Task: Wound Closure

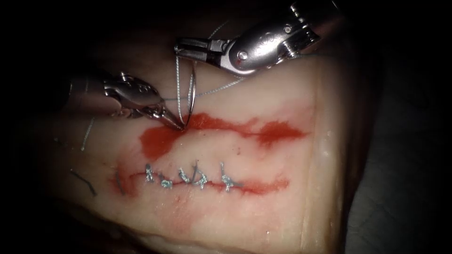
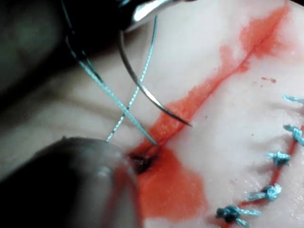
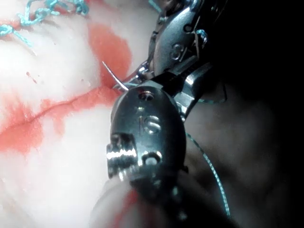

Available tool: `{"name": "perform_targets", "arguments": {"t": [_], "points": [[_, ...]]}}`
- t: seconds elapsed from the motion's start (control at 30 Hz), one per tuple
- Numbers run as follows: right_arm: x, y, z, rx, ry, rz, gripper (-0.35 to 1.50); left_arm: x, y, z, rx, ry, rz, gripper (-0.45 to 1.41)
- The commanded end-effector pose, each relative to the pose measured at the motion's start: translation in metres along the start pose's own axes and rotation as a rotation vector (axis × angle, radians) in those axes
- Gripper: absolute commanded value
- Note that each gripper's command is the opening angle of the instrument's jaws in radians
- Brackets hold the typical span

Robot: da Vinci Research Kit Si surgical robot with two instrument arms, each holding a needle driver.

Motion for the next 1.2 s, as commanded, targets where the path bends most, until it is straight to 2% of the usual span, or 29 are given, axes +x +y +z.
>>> {"name": "perform_targets", "arguments": {"t": [0.03,0.13,0.23,0.33,0.43,0.6,0.7,0.77,0.93,1.2], "points": [[0.0002,-0.0002,0.0011,0.0,0.001,-0.01,-0.35,-0.0005,0.0007,0.0005,-0.009,-0.008,0.024,-0.45],[0.0001,-0.0003,0.0011,-0.012,0.014,-0.043,-0.35,-0.0008,0.001,0.0005,-0.04,0.023,0.088,-0.45],[0.0001,-0.0003,0.0012,-0.018,0.021,-0.072,-0.35,-0.0009,0.0012,0.0005,-0.078,0.093,0.18,-0.45],[0.0001,-0.0004,0.0013,-0.019,0.024,-0.106,-0.35,-0.0011,0.0014,0.0005,-0.049,0.152,0.259,-0.45],[0.0,-0.0003,0.0015,-0.023,0.03,-0.147,-0.35,-0.0012,0.0014,0.0007,0.012,0.185,0.269,-0.45],[0.0,-0.0004,0.002,-0.041,0.045,-0.197,-0.35,-0.0015,0.0014,0.0007,0.213,0.303,0.302,-0.45],[0.0,-0.0004,0.0022,-0.04,0.047,-0.215,-0.35,-0.0019,0.0017,0.0008,0.293,0.336,0.249,-0.45],[0.0,-0.0004,0.0023,-0.039,0.048,-0.227,-0.35,-0.0022,0.0019,0.0008,0.347,0.33,0.193,-0.45],[-0.0001,-0.0003,0.0024,-0.041,0.045,-0.233,-0.35,-0.0026,0.0018,0.0007,0.509,0.229,0.069,-0.45],[0.0003,0.0001,0.0027,-0.04,0.047,-0.241,-0.35,-0.0029,0.0008,0.0005,0.63,0.202,0.012,-0.45]]}}
